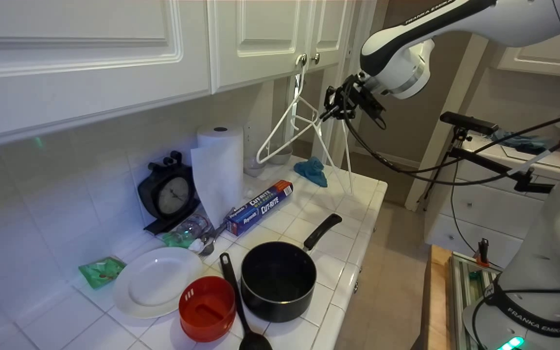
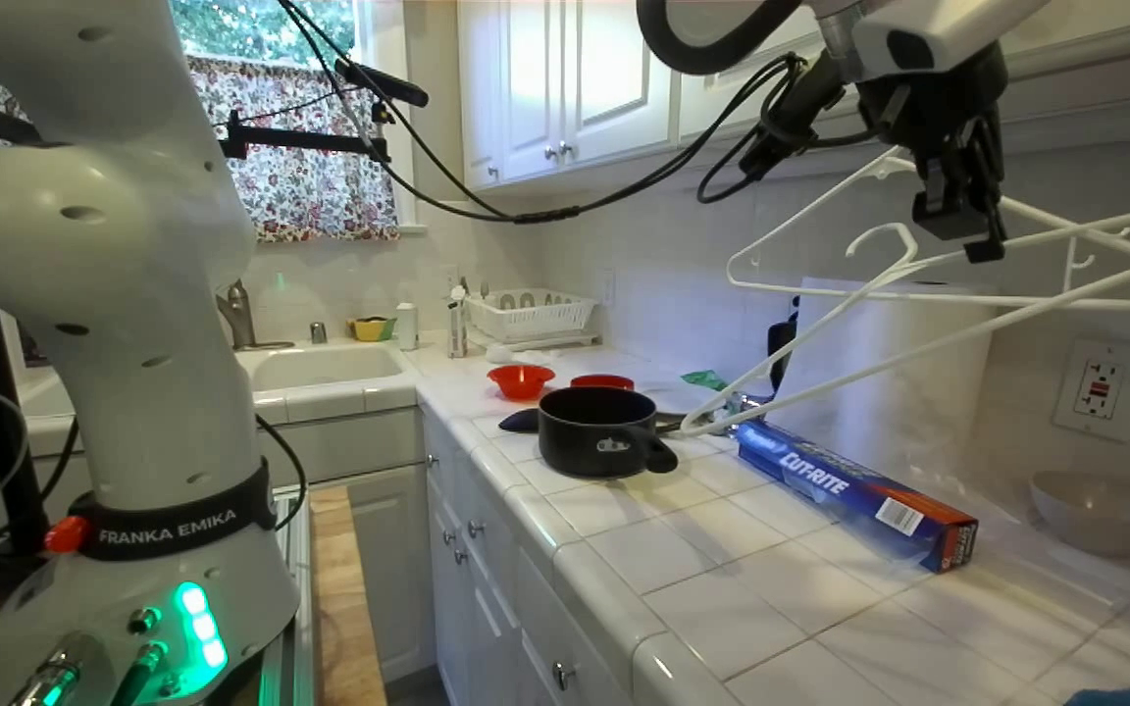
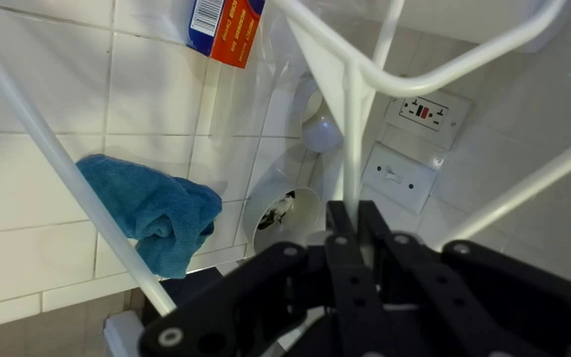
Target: Pick up the hanger from the counter and hang it on the hanger on the cabinet.
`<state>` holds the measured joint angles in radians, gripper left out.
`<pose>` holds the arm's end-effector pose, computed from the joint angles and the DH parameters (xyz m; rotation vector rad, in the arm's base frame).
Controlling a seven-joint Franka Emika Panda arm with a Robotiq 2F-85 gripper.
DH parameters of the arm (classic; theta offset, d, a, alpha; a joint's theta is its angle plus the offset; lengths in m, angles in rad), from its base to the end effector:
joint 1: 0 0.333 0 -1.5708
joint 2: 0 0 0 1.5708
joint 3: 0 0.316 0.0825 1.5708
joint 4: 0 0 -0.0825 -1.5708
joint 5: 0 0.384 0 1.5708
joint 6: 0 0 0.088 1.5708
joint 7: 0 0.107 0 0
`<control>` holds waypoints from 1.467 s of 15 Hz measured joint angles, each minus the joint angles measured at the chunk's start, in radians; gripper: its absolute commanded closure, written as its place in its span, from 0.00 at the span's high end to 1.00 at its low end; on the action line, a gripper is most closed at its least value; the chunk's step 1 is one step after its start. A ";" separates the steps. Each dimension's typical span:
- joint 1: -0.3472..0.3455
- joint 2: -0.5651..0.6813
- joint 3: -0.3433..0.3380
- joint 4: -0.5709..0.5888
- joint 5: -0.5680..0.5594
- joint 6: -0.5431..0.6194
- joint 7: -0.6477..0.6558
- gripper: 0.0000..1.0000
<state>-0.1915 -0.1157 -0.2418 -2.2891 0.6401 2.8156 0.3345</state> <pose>0.4749 -0.2551 0.4631 -2.0770 1.6123 -0.8558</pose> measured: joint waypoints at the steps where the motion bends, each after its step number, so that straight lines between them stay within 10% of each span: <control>1: -0.001 0.011 0.001 0.005 -0.001 0.004 0.018 0.05; 22: 0.007 0.163 0.004 0.074 -0.271 0.060 0.463 0.06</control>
<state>-0.1848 0.0471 -0.2380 -2.2147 0.3690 2.8759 0.7977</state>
